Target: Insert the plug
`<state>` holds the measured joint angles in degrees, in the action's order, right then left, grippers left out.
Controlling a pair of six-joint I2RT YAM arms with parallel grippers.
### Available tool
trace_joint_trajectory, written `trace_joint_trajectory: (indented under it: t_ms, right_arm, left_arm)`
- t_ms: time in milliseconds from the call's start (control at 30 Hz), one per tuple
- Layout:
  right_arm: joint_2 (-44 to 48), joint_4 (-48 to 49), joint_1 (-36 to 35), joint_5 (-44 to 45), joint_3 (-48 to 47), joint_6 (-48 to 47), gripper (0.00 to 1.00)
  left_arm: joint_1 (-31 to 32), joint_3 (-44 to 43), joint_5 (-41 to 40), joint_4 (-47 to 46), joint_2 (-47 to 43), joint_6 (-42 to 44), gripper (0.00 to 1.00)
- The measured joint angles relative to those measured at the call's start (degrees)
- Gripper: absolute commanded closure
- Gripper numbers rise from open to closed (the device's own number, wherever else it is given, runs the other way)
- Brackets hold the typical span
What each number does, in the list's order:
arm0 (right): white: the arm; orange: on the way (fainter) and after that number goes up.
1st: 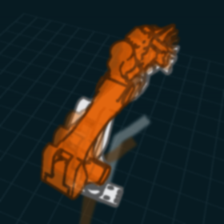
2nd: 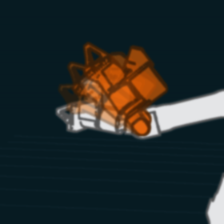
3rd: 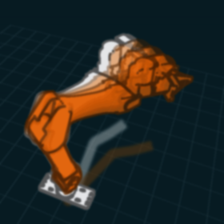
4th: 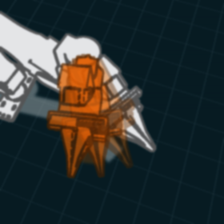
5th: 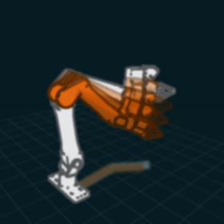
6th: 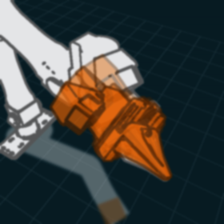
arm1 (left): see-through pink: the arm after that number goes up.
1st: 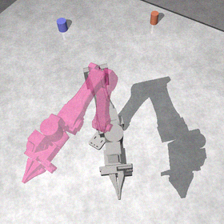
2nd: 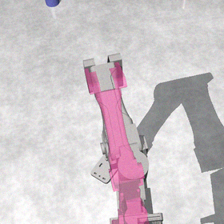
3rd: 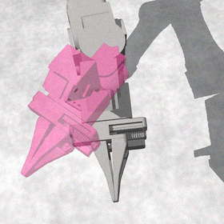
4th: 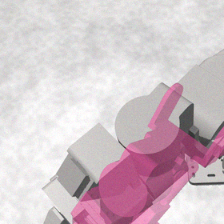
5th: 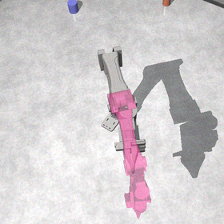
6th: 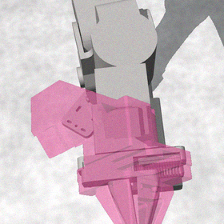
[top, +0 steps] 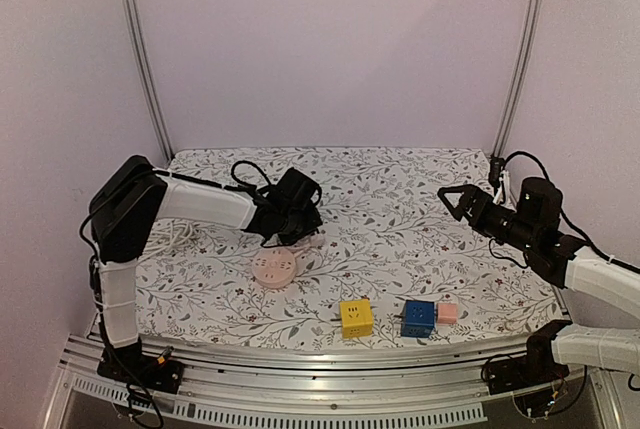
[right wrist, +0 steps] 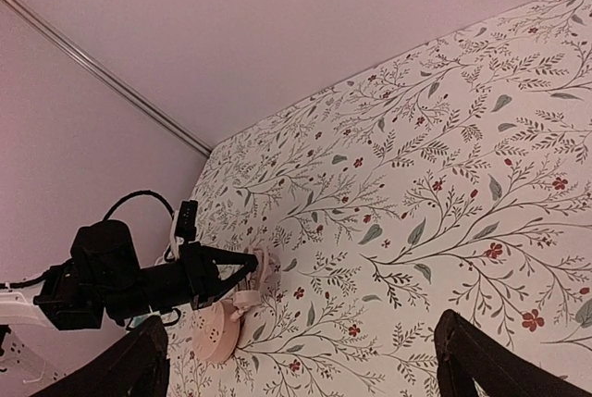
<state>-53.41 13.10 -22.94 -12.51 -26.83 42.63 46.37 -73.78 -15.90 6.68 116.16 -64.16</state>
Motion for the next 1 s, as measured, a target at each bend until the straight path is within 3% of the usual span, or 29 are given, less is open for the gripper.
trace_joint_trajectory:
  t_ms: [333, 667, 1000]
  right_arm:
    - [0.1, 0.0, 0.0, 0.3, 0.0, -0.5, 0.01]
    - [-0.2, -0.1, 0.0, 0.3, 0.0, -0.7, 0.01]
    - [-0.6, -0.2, 0.0, 0.3, 0.0, -0.9, 0.01]
  left_arm:
    - [0.4, -6.4, 1.0, -5.0, 6.9, -4.9, 1.0]
    - [0.3, -7.6, 2.3, -12.5, 11.5, -13.5, 1.0]
    - [0.0, -6.9, 1.2, -15.1, 11.3, -16.9, 0.92]
